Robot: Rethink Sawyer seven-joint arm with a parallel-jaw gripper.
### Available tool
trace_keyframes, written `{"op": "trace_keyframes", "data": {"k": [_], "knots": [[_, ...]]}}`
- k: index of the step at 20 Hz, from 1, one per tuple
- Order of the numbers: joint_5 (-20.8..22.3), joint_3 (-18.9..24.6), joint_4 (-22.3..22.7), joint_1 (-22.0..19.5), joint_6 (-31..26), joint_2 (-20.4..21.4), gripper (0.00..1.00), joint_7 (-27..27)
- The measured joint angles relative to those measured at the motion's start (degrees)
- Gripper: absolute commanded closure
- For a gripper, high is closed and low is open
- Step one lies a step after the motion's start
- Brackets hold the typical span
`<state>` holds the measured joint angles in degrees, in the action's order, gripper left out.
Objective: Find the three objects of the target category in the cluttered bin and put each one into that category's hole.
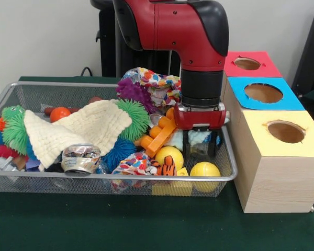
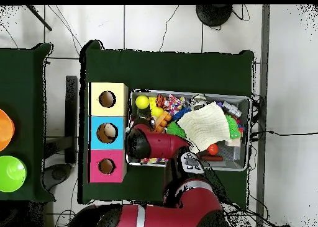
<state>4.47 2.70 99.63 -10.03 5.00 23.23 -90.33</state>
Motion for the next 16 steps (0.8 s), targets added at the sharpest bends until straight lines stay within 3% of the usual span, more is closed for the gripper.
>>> {"op": "trace_keyframes", "data": {"k": [7,16], "knots": [[-3.64,-0.50,2.52,0.49,0.02,0.75,0.00,-0.04],[-12.56,-3.35,6.31,3.86,2.89,1.36,0.00,-1.77]]}}
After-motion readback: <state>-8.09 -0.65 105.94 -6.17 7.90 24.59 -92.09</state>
